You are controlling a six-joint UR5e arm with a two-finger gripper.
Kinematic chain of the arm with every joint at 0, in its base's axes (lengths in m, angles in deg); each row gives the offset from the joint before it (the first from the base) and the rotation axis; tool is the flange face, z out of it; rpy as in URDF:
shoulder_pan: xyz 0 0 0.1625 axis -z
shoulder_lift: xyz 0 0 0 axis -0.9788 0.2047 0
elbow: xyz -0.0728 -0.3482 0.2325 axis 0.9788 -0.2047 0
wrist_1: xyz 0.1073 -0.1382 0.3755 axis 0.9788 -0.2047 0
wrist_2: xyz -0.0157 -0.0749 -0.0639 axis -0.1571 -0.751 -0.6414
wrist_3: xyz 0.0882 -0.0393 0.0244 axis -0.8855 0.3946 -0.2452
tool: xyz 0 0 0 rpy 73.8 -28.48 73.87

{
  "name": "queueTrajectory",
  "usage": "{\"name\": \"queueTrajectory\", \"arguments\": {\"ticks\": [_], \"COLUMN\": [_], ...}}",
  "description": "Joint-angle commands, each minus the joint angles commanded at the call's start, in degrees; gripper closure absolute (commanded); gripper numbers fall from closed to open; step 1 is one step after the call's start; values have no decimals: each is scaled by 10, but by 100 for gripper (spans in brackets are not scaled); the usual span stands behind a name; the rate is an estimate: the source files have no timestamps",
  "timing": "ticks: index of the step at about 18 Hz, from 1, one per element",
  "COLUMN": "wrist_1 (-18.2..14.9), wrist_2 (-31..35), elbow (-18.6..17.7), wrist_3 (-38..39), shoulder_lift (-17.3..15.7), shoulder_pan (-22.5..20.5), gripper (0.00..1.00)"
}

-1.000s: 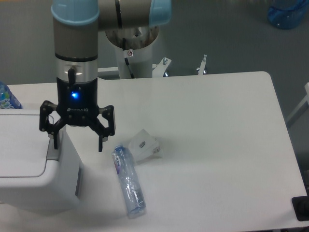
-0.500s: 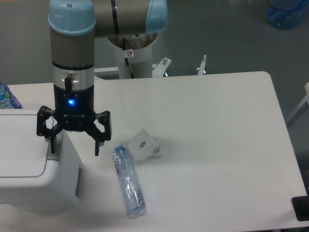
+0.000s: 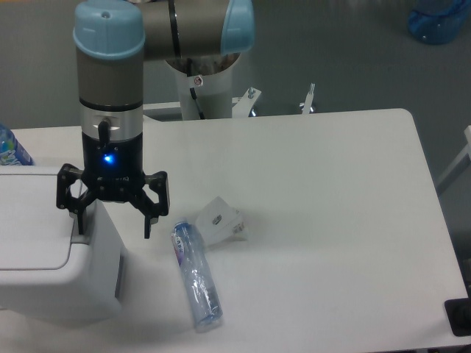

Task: Open the trash can
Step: 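Lower the gripper onto the lid edge and push it open, then raise the gripper away from the opened trash can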

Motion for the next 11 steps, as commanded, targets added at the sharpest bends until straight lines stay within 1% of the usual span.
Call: {"name": "queueTrajectory", "arguments": {"ticks": [11], "wrist_1": [0], "wrist_2": [1], "elbow": [-4], "wrist_3": [-1], "shoulder_lift": [0], "shoulder_pan": [0], "gripper": [0]}}
